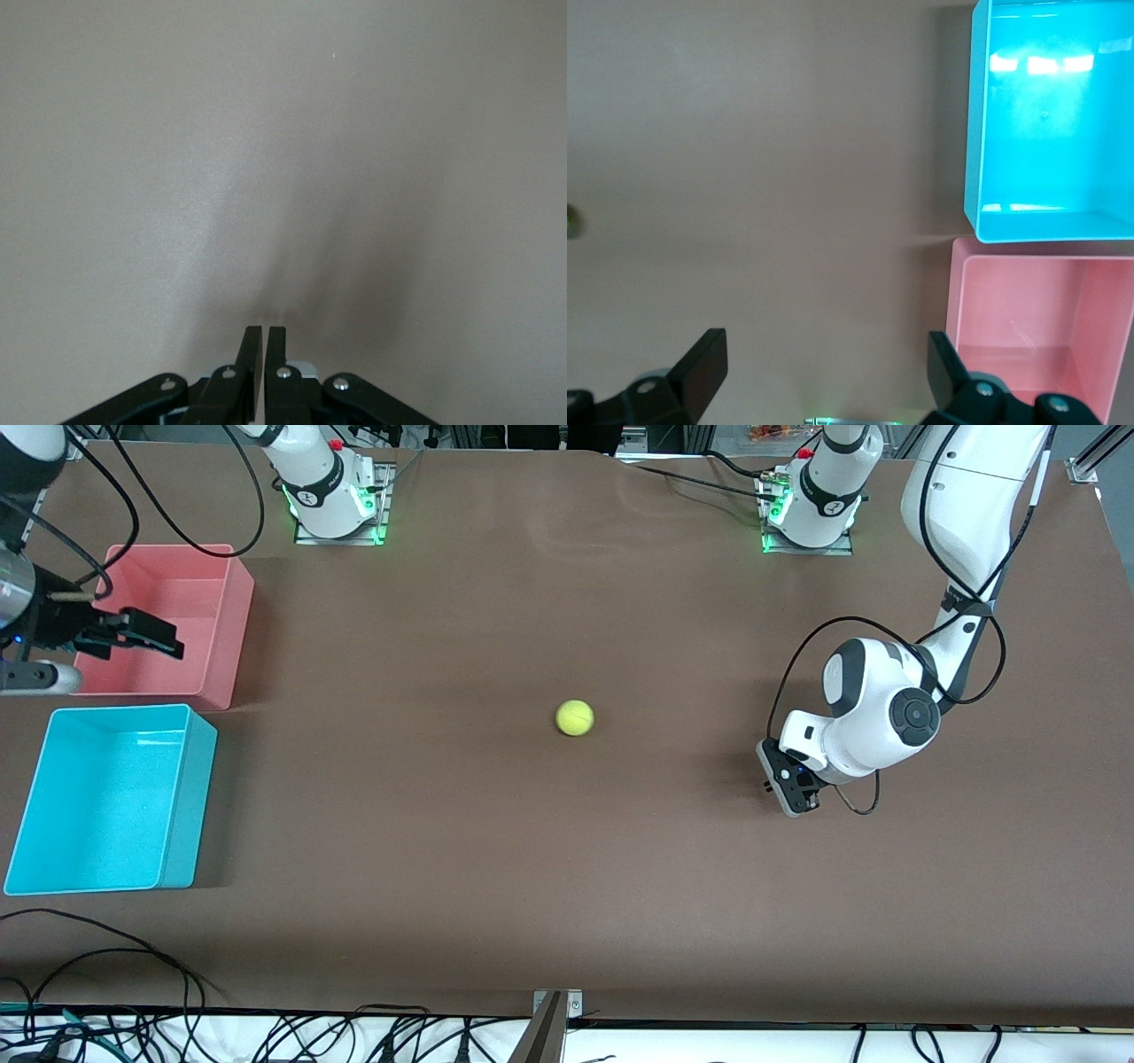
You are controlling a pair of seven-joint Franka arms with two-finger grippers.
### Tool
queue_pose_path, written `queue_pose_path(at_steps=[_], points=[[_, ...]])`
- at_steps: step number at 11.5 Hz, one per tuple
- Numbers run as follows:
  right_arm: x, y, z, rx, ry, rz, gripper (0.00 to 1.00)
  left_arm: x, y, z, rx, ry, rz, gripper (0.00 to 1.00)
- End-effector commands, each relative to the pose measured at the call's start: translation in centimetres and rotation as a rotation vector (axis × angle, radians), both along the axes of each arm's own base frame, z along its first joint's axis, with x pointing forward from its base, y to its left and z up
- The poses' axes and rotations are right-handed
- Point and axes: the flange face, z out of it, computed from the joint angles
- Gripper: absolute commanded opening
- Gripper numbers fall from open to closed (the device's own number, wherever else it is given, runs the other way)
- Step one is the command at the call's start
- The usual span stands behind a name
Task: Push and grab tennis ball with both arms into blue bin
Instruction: 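Push the tennis ball with the left gripper toward the right gripper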
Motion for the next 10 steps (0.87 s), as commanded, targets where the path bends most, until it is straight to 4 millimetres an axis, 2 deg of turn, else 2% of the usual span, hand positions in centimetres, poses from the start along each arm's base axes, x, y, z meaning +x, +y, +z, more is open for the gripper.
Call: queue_pose_path(at_steps=[1,2,4,6,7,10], points=[[1.9,0.2,-2.5,0.013,0.001,-0.005,1.00,0.3,0.2,0.5,0.011,0.002,-0.020,0.08],[2.9,0.2,-5.3,0.018,0.040,0.001,1.00,0.3,0.2,0.9,0.010,-0.002,-0.017,0.08],[2.7,1.1,-8.5,0.017,0.092,-0.006,1.00,0.1,0.3,0.8,0.012,0.006,-0.020,0.09],[1.8,2.7,-11.5,0.015,0.127,0.010,1.00,0.1,0.9,0.6,0.018,0.014,-0.015,0.13],[1.2,3.2,-12.9,0.011,0.134,-0.003,1.00,0.3,2.1,0.6,0.023,0.014,0.003,0.15],[-0.6,3.7,-17.3,0.010,0.202,-0.001,1.00,0.3,3.2,0.7,0.030,0.021,0.019,0.23]])
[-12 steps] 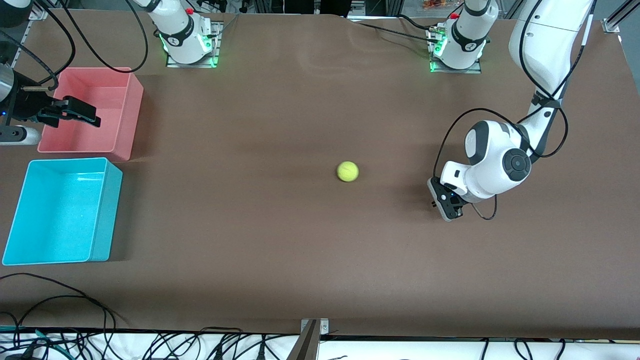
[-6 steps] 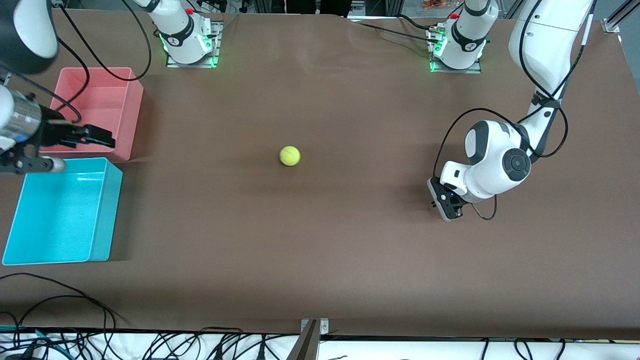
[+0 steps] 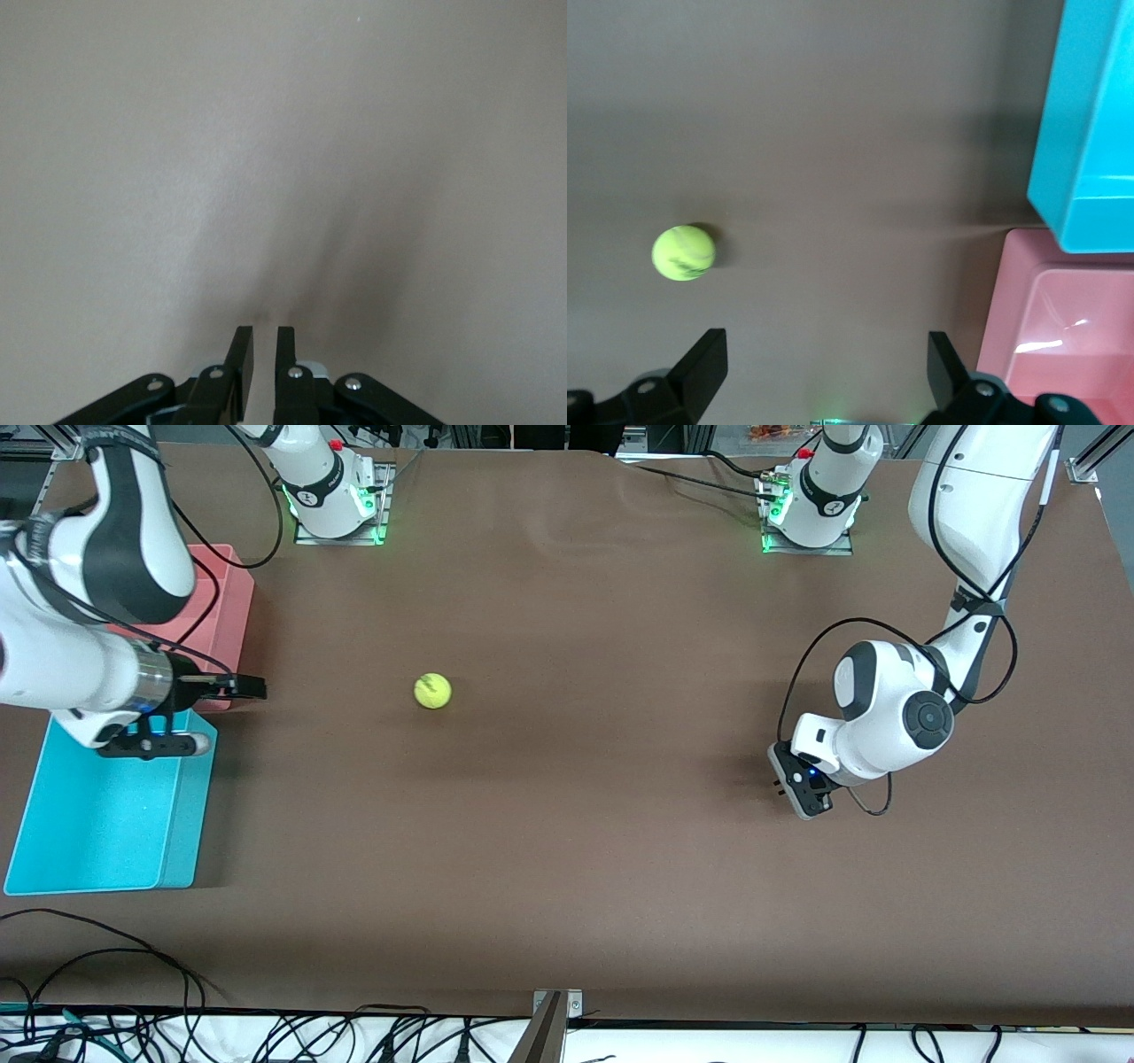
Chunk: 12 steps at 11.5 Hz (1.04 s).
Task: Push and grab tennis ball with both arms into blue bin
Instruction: 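Grasp the tennis ball with the right gripper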
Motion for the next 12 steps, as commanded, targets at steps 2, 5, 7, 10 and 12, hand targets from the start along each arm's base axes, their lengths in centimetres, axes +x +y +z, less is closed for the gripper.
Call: queue_pose_path(at_steps=[2,5,7,10,12], points=[[-3.9,0.2,-6.6,0.010,0.057,-0.021,1.00,-0.2,2.0,1.0,0.023,0.009,0.006,0.39],[-6.9,0.0,-12.3,0.002,0.084,-0.026,1.00,-0.5,3.4,1.5,0.031,0.009,0.043,0.51],[-9.6,-0.6,-16.7,-0.005,0.075,-0.039,1.00,-0.8,4.6,1.8,0.042,0.007,0.058,1.00],[-11.3,-1.5,-19.8,-0.009,0.037,-0.060,1.00,-2.8,7.8,4.8,0.044,-0.011,0.103,1.00],[-11.0,-1.5,-20.5,-0.010,0.015,-0.059,1.00,-3.6,9.9,6.7,0.043,-0.032,0.139,1.00]])
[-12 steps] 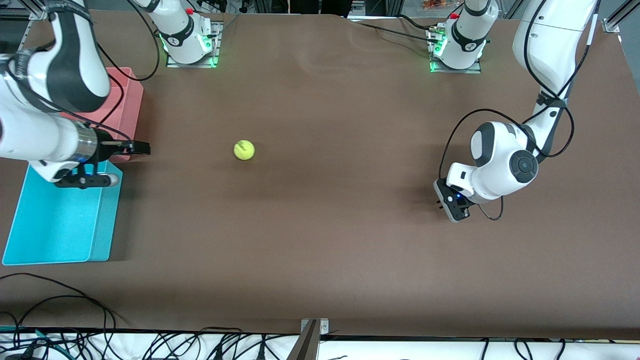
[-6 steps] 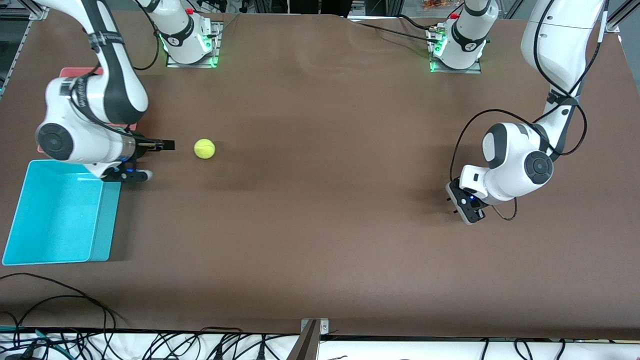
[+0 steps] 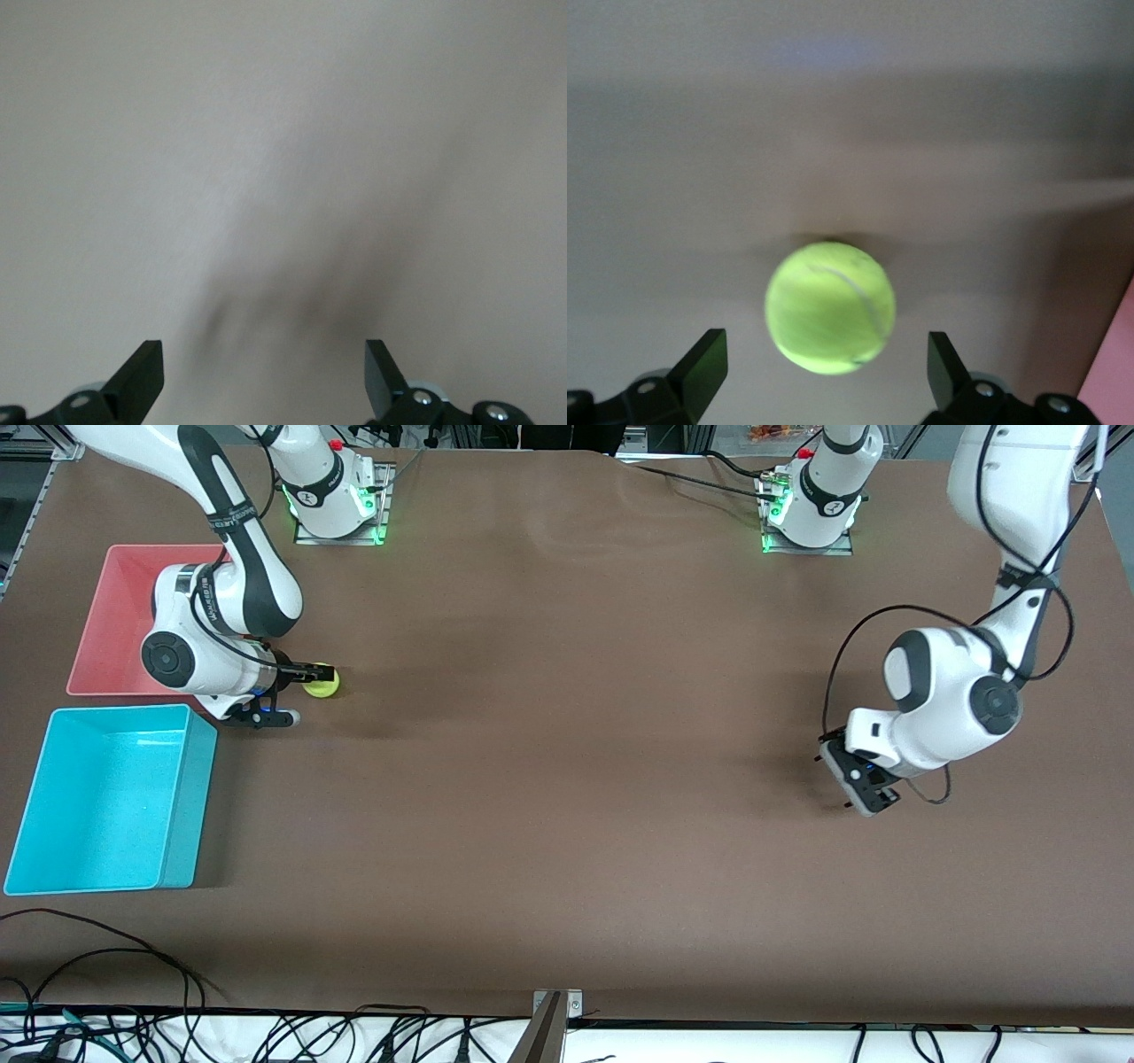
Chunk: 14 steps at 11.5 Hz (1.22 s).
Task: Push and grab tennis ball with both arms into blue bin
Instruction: 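Grasp the tennis ball with the right gripper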
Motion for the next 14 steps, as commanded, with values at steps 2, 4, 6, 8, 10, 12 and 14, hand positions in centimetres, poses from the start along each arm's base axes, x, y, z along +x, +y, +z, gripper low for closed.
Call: queue_pose_path(at_steps=[2,4,6,8,10,12,14], points=[[-0.4,-0.2,-2.0,-0.002,-0.040,-0.008,1.00,-2.1,2.5,6.4,0.007,-0.071,0.033,1.00],[-1.5,-2.0,-2.9,-0.015,0.003,-0.035,1.00,-2.5,2.6,10.0,0.000,-0.113,0.095,1.00],[-1.9,-3.1,-3.1,-0.064,0.032,0.020,1.00,-4.0,2.4,13.7,-0.016,-0.100,0.189,1.00],[-2.0,-3.1,-3.1,-0.074,0.040,0.039,1.00,-5.4,2.5,17.5,-0.029,-0.088,0.242,1.00],[-2.1,-2.9,-3.2,-0.105,0.041,0.040,1.00,-7.0,2.9,21.0,-0.040,-0.059,0.293,1.00],[-2.5,-2.2,-4.1,-0.160,0.066,0.041,1.00,-8.8,2.9,24.7,0.016,-0.051,0.402,1.00],[-2.7,-1.2,-4.2,-0.178,0.083,0.036,1.00,-9.7,2.4,27.5,0.038,-0.045,0.421,1.00]])
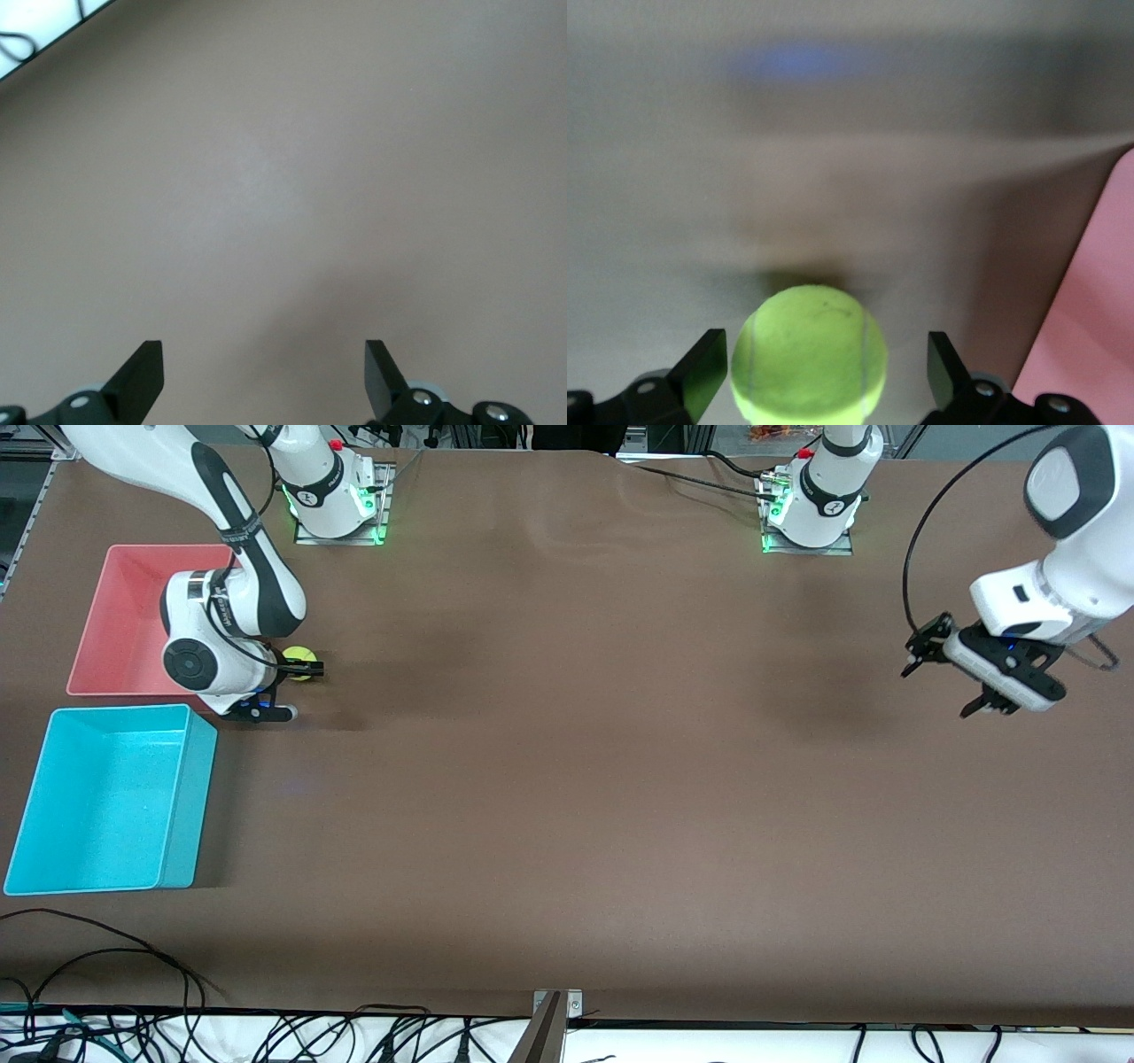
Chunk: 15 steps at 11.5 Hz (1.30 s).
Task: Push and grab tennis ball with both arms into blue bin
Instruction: 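Grasp the tennis ball with the right gripper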
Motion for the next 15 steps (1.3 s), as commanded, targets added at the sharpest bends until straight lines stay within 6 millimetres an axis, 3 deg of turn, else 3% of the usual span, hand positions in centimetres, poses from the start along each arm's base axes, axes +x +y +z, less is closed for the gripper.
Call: queue_pose_path(at_steps=[1,2,3,5,6,8,10,12,13,15], points=[[-0.5,1.3,-0.6,-0.045,0.024,-0.005,1.00,-2.1,-0.2,4.4,0.033,0.015,0.046,1.00],[-0.7,1.3,-0.9,-0.047,0.031,-0.004,1.00,-2.1,-0.1,5.9,0.031,0.033,0.044,1.00],[-0.7,1.3,-0.9,-0.046,0.032,-0.005,0.93,-2.3,-0.2,7.7,0.030,0.047,0.041,1.00],[-0.1,1.3,-0.5,-0.043,0.021,0.010,0.35,-2.4,-0.3,11.0,0.027,0.062,0.061,1.00],[-0.2,1.7,-0.5,-0.045,0.022,0.024,0.25,-2.5,-0.6,12.3,0.026,0.067,0.083,1.00],[2.2,2.2,1.9,-0.055,0.014,0.024,0.24,-2.8,-1.2,14.2,0.028,0.080,0.116,1.00],[6.3,4.1,7.3,-0.083,0.039,0.034,0.24,-3.4,-0.7,15.3,0.064,0.104,0.151,1.00],[9.9,2.9,13.3,-0.083,0.024,0.019,0.24,-4.3,-0.4,16.6,0.124,0.147,0.236,1.00],[11.1,0.4,15.0,-0.057,-0.008,0.019,0.24,-4.4,-1.4,16.4,0.160,0.181,0.276,1.00],[13.1,-8.2,18.3,0.017,-0.090,0.009,0.24,-3.6,-2.9,16.8,0.214,0.185,0.348,1.00]])
